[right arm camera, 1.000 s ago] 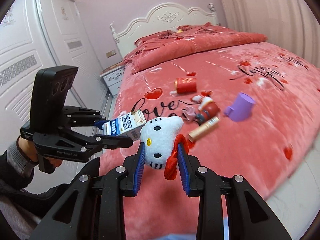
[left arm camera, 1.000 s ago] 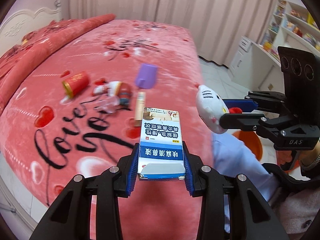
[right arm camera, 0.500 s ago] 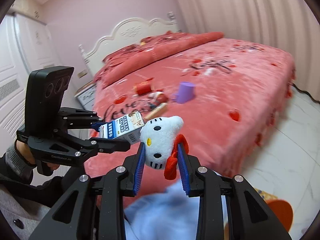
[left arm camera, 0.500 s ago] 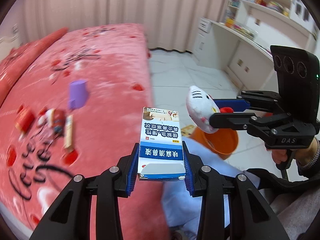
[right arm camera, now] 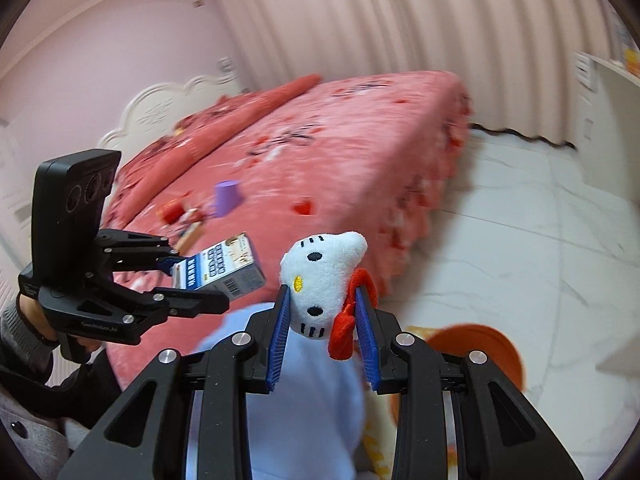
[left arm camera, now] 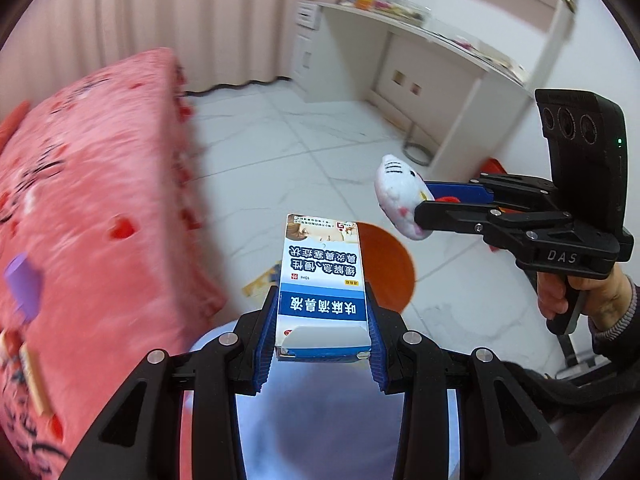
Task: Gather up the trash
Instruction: 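Carry the medicine box and Hello Kitty plush in both tools to the orange bin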
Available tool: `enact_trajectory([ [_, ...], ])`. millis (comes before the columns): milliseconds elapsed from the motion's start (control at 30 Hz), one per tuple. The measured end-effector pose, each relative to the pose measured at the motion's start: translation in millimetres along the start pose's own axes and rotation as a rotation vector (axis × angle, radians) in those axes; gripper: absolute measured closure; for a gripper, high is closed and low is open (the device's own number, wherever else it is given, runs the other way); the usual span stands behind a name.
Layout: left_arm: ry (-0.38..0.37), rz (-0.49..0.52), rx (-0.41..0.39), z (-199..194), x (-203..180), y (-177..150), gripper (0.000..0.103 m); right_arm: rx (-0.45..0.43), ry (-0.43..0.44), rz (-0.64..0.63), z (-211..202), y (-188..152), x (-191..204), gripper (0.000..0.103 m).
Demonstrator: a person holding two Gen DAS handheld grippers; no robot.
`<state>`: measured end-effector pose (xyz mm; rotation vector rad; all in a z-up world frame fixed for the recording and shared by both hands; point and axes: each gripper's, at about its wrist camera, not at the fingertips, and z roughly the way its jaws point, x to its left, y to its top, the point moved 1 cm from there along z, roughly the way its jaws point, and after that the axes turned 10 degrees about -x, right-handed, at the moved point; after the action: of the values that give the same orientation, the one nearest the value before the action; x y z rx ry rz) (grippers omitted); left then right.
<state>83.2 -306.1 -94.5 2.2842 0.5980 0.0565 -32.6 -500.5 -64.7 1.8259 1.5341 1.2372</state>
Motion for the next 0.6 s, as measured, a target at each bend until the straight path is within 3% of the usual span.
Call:
enact_trajectory([
  [200,-0.087,0.051,0.062,58,-27,13,0.063,-0.004,-0.104,0.096,-18,-19,-61,0.071],
  [600,-0.182,0.086,0.179,142,-49,18,0.063,0.038,-0.203,0.232,-16,-58,-140,0.071],
])
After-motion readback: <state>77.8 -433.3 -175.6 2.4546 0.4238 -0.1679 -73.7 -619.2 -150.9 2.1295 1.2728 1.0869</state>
